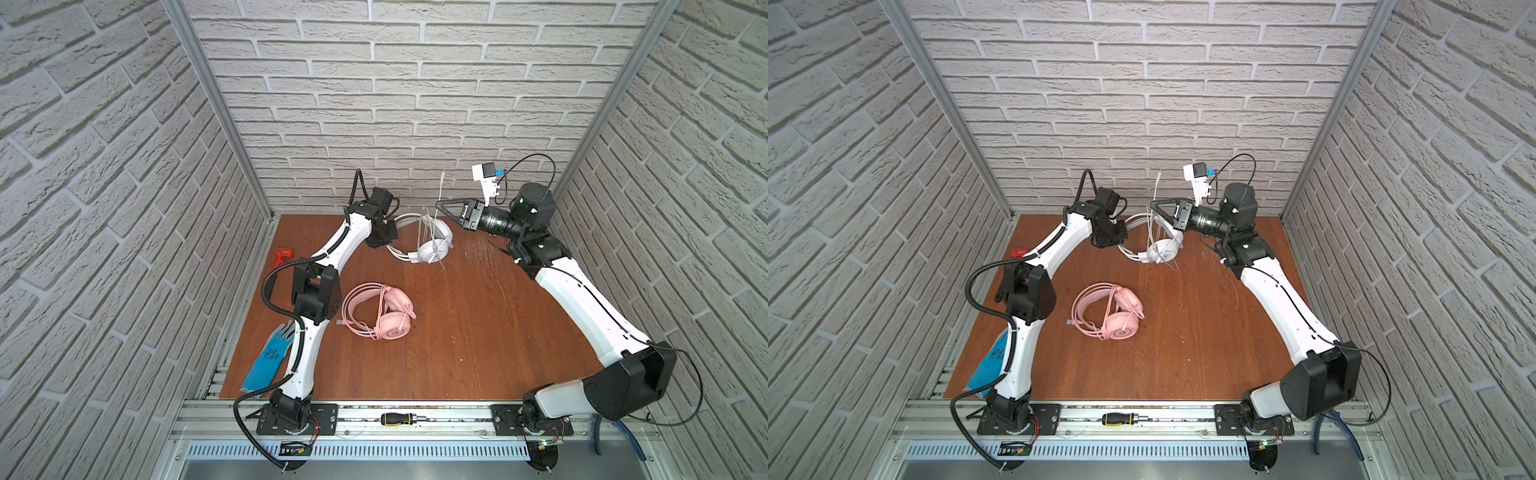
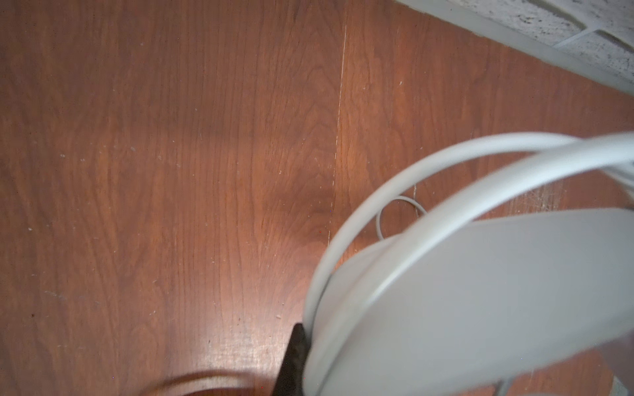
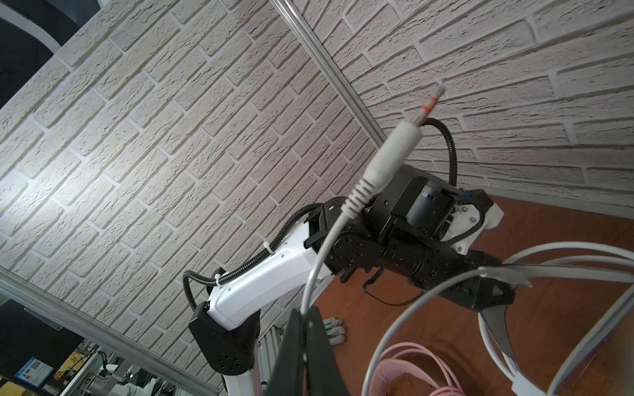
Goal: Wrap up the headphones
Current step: 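Lift the plug end with the right gripper up beside the held white headset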
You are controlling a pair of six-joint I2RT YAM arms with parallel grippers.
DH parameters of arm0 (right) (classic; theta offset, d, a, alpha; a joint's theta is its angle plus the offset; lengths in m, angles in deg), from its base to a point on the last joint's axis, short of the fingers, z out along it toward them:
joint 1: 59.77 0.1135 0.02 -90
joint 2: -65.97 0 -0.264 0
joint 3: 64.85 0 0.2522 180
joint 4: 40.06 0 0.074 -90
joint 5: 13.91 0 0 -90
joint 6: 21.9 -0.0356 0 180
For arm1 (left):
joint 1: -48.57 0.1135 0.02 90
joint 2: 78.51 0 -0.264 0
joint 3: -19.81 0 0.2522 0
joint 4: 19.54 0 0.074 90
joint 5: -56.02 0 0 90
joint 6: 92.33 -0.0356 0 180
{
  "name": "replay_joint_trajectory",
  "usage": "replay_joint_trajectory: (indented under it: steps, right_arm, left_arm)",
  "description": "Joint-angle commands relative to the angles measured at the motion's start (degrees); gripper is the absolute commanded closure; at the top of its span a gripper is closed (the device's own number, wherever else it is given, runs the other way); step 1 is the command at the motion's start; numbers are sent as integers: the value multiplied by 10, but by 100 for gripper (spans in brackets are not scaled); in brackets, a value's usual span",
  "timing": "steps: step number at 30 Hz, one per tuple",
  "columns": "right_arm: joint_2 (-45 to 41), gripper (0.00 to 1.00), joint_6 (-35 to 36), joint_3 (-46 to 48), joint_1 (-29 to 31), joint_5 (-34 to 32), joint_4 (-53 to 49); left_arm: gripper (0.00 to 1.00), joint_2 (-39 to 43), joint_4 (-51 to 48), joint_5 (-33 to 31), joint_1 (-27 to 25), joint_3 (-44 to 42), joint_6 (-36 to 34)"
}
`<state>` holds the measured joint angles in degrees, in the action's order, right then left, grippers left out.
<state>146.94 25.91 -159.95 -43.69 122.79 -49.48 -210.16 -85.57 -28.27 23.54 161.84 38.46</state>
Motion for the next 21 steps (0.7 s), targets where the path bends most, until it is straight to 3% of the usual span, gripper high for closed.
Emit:
replay_joint_trajectory:
  steps: [1, 8, 21]
  right_arm:
    - [-16, 94, 24, 12, 15, -20, -6]
    - [3, 94, 37, 18, 38, -53, 22]
    - [59, 94, 80, -27, 29, -146, 48]
  left_arm:
    - [100, -1, 30, 24, -1, 31, 20]
    - [100, -15, 6, 31, -14, 65, 15]
    - [100, -1, -18, 36, -41, 38, -31]
